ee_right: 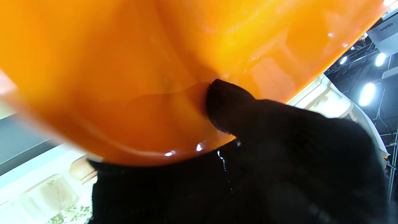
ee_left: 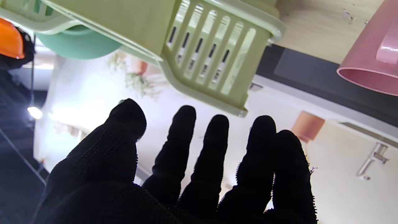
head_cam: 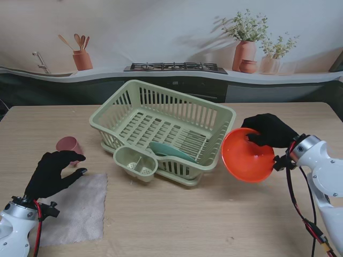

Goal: Clear dishes and wipe the table

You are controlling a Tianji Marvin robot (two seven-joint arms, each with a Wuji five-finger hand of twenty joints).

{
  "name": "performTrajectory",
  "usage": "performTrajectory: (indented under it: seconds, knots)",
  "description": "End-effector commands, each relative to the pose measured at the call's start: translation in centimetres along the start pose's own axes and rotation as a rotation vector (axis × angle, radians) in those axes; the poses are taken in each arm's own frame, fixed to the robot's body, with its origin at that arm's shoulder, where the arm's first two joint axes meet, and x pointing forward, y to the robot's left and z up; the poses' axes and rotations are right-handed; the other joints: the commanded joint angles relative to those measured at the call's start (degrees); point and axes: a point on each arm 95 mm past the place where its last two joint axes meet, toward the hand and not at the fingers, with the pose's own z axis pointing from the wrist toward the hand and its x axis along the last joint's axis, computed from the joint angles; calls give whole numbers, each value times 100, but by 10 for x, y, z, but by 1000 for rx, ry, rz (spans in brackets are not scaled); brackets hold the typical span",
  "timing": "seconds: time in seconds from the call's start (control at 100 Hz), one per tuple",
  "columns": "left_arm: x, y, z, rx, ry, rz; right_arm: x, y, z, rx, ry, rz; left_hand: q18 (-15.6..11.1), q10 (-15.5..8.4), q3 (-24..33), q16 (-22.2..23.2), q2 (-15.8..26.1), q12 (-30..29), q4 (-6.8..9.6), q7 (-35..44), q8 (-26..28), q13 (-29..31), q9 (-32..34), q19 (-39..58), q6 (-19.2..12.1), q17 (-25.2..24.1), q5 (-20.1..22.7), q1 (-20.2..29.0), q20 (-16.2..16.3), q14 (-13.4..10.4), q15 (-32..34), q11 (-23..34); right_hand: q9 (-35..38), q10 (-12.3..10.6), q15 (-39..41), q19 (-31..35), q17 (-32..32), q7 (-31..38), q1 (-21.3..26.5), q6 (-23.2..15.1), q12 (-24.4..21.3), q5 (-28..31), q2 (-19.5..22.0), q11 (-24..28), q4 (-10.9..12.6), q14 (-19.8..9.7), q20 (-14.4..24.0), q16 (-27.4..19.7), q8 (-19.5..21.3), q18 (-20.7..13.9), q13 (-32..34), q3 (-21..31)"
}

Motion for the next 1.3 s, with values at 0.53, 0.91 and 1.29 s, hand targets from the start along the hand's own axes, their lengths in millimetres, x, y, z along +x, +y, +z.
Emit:
performTrajectory:
  seconds: [0.53,0.91,1.29]
  knots:
    - [2,-2,-3,8,8,-8,43,11,49,-17,58,56,54,141,-71,10,218,-17,159,-44,-37,-72,-30,-22,32,-76,158,63,-17,158,-12,-42,75,315,580,285,312,887,477,-757,68,798,329,89,89,45,136,186,435,-466,306,379]
    - [6,-19,11,-11,59,-34,58,5,78,2,50,92,54,142,-83,7,214,-23,160,-60,-45,-65,-19,-21,33,-76,175,60,-17,168,-20,-51,80,308,578,283,313,875,477,-761,55,803,330,81,92,45,141,191,429,-468,307,373]
    - [22,-62,40,-77,161,-55,76,-10,101,25,39,126,101,118,-83,8,224,-31,156,-78,-40,-1,21,-5,21,-16,202,18,-11,86,-8,-61,86,303,574,280,298,871,470,-765,38,813,329,82,97,48,148,195,418,-455,303,385]
